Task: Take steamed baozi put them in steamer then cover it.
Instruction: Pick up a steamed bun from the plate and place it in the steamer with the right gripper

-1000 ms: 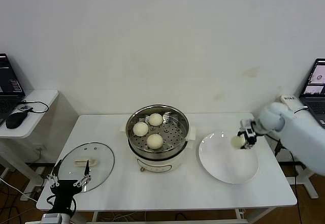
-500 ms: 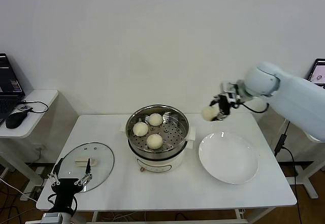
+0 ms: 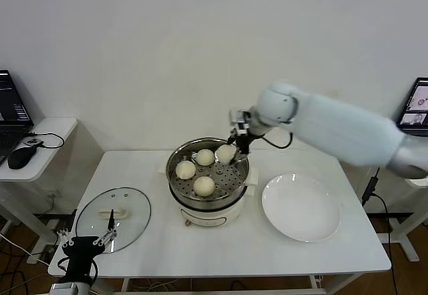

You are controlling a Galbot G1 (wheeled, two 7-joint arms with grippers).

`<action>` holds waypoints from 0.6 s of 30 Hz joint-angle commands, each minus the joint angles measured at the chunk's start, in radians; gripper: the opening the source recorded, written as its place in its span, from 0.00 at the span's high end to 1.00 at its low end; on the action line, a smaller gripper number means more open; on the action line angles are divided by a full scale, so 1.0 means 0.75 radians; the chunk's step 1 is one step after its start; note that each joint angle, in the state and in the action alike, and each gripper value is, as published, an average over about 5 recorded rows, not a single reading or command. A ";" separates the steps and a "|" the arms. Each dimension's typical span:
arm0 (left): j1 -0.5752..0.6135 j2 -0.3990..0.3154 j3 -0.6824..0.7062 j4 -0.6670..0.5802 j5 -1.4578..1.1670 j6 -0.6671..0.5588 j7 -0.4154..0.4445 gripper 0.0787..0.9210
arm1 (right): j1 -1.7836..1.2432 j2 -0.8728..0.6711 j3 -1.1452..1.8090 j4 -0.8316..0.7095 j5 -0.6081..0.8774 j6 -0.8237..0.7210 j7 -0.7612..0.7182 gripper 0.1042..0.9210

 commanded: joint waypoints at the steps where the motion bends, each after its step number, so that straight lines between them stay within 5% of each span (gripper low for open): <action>1: -0.002 -0.001 0.001 0.007 -0.003 -0.004 0.000 0.12 | -0.090 0.183 -0.044 -0.173 -0.078 -0.022 0.021 0.37; 18: -0.015 0.000 -0.001 0.019 -0.007 -0.003 0.000 0.12 | -0.167 0.184 -0.001 -0.258 -0.233 0.013 0.012 0.37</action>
